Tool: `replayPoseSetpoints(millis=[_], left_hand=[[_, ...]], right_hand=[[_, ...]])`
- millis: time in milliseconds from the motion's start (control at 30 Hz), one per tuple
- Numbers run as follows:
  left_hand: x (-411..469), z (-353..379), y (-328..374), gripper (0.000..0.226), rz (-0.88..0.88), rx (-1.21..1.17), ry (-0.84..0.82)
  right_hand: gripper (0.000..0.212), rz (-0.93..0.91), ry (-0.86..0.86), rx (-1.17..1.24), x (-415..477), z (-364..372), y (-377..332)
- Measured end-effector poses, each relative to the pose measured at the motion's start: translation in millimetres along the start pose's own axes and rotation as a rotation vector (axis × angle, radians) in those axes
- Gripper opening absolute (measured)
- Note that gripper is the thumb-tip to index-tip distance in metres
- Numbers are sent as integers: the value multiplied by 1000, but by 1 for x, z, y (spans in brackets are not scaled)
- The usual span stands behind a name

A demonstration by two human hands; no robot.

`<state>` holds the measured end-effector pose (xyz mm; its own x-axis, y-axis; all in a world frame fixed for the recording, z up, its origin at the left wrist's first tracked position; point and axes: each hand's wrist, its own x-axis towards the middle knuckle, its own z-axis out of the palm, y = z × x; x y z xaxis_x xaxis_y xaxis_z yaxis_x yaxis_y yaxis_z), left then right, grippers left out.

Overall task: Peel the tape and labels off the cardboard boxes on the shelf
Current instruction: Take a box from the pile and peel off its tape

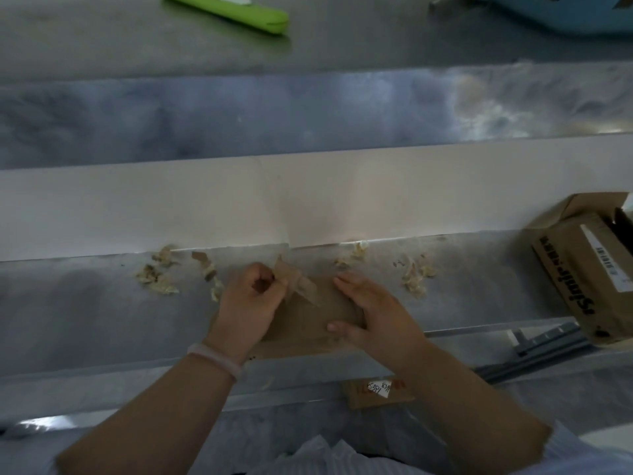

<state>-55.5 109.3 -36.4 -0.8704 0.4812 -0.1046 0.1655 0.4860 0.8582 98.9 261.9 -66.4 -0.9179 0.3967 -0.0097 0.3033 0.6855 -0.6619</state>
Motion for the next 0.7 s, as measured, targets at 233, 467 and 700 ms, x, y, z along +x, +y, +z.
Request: replayPoseSetpoints(millis=[233, 467, 700], left_hand=[[-7, -12, 2, 7, 187, -2, 158], [-8, -2, -21, 38, 686, 581, -157], [-12, 0, 0, 37, 366, 511, -116]], right_hand=[[79, -75, -28, -159, 0, -5, -8], [78, -104, -19, -246, 1, -4, -8], [90, -95, -79, -292, 3, -12, -13]])
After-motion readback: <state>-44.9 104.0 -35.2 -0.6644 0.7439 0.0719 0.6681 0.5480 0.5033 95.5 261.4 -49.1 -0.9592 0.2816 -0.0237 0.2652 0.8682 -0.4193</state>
